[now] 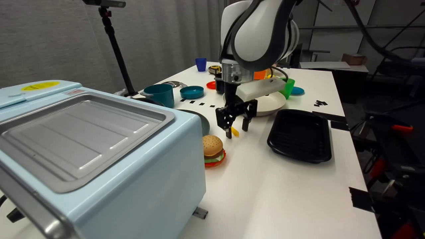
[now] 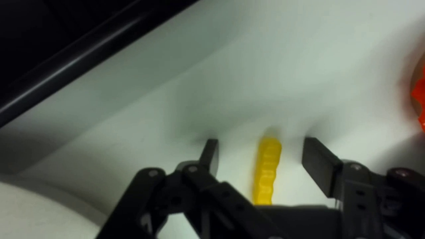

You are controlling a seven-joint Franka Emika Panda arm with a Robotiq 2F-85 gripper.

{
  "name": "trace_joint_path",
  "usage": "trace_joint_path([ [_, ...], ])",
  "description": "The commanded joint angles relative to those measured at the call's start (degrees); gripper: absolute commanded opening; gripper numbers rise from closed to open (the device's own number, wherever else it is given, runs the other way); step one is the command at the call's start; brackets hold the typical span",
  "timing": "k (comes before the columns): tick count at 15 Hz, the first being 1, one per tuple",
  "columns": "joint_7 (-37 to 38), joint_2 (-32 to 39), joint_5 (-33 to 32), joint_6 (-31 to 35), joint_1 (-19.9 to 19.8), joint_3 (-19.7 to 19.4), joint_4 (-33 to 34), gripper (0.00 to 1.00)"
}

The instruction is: Put the toy fries in the green cup

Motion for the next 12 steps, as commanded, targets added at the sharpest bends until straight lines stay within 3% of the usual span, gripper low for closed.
trace_joint_path([
  [1, -0.9, 0.9, -0.8, -1.1, 0.3, -0.6, 1.7, 0.38],
  [6, -0.8, 0.9, -0.7, -1.0, 0.2, -0.6, 2.1, 0.01],
  [12, -0.9, 0.4, -0.6, -0.7, 0.1, -0.5, 1.9, 0.04],
])
